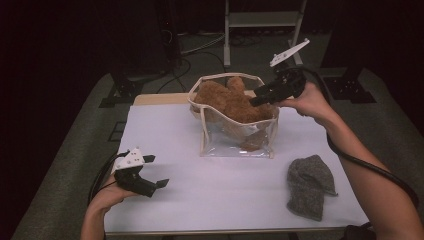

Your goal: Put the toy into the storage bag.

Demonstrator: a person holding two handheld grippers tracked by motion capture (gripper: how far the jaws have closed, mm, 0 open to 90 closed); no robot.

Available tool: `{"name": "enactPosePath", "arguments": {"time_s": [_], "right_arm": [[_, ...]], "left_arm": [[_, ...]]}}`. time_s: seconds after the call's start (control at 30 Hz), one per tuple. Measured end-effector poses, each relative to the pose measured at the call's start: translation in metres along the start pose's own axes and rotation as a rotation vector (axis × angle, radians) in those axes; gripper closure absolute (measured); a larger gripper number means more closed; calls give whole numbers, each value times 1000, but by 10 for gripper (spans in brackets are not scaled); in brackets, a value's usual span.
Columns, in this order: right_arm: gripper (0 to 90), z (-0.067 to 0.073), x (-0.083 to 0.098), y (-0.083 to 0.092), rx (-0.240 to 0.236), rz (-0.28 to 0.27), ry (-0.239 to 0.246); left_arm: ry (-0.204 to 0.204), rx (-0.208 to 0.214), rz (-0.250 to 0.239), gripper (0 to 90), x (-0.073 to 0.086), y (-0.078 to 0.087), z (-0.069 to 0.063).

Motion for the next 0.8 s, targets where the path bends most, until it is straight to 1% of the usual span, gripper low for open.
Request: {"name": "enactPosePath", "arguments": {"time_s": [0.1,0.2,0.3,0.47,0.7,0.8], "right_arm": [[416,1,6,5,8,-8,-10],[415,1,14,11,8,-18,-25],[413,0,24,18,12,-31,-40],[404,-2,37,29,20,-48,-60],[397,-6,59,49,39,-66,-95],[397,-7,68,59,45,-85,-114]], "left_arm": [[-8,2,9,31,2,-1,0],[4,10,3,32,1,-2,-1],[-10,13,6,32,1,-3,-1],[-2,14,0,31,0,-2,-2],[3,19,1,31,3,-3,-1],[7,24,4,31,3,-4,-2]]}}
Point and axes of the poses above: each handheld gripper's, and its own axes: y roughly backward along the jaws, x roughly out of its underside, z roughly to its left, the point moved 6 cm from there along -y, roughly forward along the jaws, and after that the axes turned 8 degrees about -y, right-handed, at the moved point
